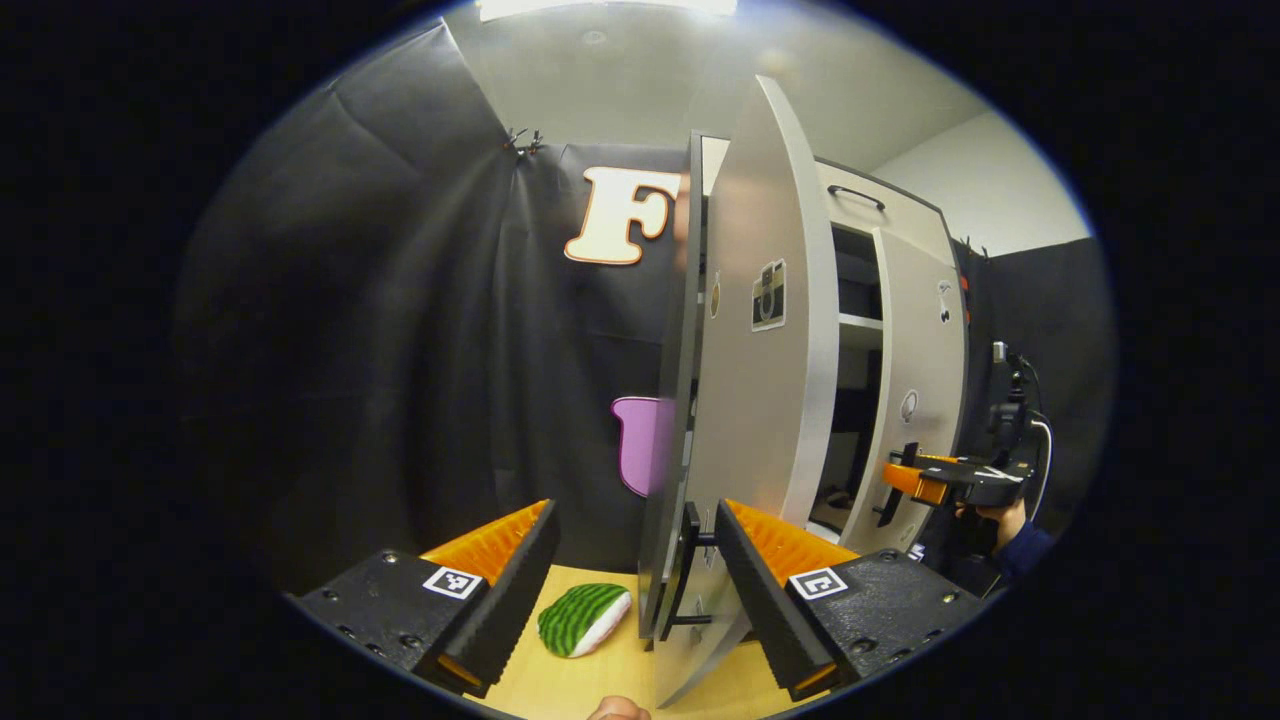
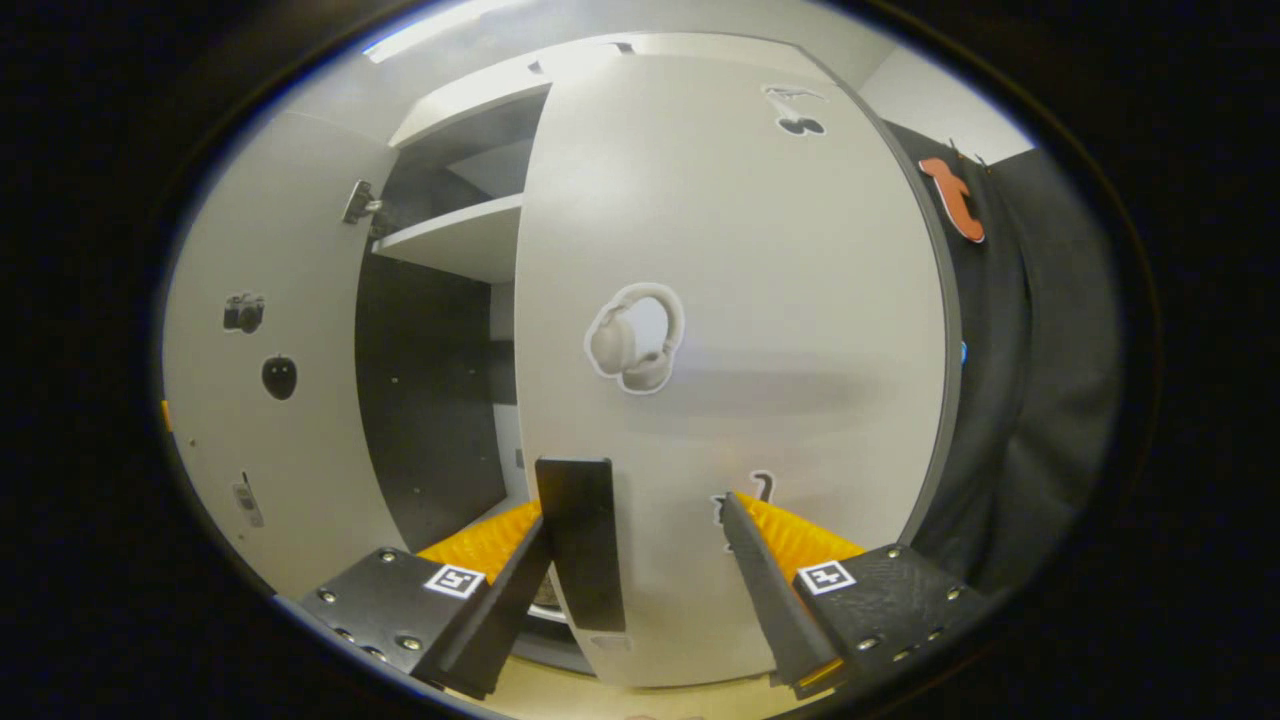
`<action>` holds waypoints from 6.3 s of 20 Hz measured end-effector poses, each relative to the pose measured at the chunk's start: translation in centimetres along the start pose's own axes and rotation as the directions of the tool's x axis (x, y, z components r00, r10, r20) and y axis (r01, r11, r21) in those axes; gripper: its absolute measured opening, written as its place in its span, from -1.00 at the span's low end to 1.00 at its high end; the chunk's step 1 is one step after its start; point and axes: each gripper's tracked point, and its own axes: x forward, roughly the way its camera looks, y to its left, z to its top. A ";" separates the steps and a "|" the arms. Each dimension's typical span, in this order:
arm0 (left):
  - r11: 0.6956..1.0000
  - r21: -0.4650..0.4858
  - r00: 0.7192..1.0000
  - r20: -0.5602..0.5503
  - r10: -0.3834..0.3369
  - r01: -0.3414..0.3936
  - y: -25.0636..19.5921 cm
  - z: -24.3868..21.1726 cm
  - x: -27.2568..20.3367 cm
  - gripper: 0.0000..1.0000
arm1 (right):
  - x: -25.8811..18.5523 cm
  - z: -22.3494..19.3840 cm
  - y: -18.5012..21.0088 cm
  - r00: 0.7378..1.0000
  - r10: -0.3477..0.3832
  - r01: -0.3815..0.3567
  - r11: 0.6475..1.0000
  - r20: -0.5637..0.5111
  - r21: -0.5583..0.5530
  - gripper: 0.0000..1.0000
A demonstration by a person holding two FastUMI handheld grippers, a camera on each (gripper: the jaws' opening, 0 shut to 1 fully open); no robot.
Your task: Grab one shoe with the right hand and put it into the shoe cabinet, grab the other shoe with the left hand and put it into the shoe cabinet; then close the right door with the right hand and the left door with the left hand.
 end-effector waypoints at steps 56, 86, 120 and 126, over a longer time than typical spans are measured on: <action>0.954 0.076 0.957 -0.048 -0.286 0.289 -23.4 -5.8 17.0 1.00 | -24.3 -2.0 -25.7 0.847 -0.531 0.530 0.841 -0.022 0.113 0.95; 0.963 0.053 0.964 -0.047 -0.261 0.263 -23.4 -6.0 19.4 1.00 | -21.8 -2.1 -27.8 0.848 -0.530 0.528 0.841 -0.021 0.115 0.96; 0.977 0.089 0.968 0.144 -0.207 0.195 -18.0 8.8 1.3 0.99 | -23.7 13.0 -6.2 0.955 -0.195 0.185 0.981 0.225 0.063 0.95; 0.973 0.084 0.968 0.111 -0.225 0.216 -16.7 7.7 -1.2 0.99 | -27.2 11.9 -4.1 0.952 -0.206 0.199 0.978 0.227 0.055 0.95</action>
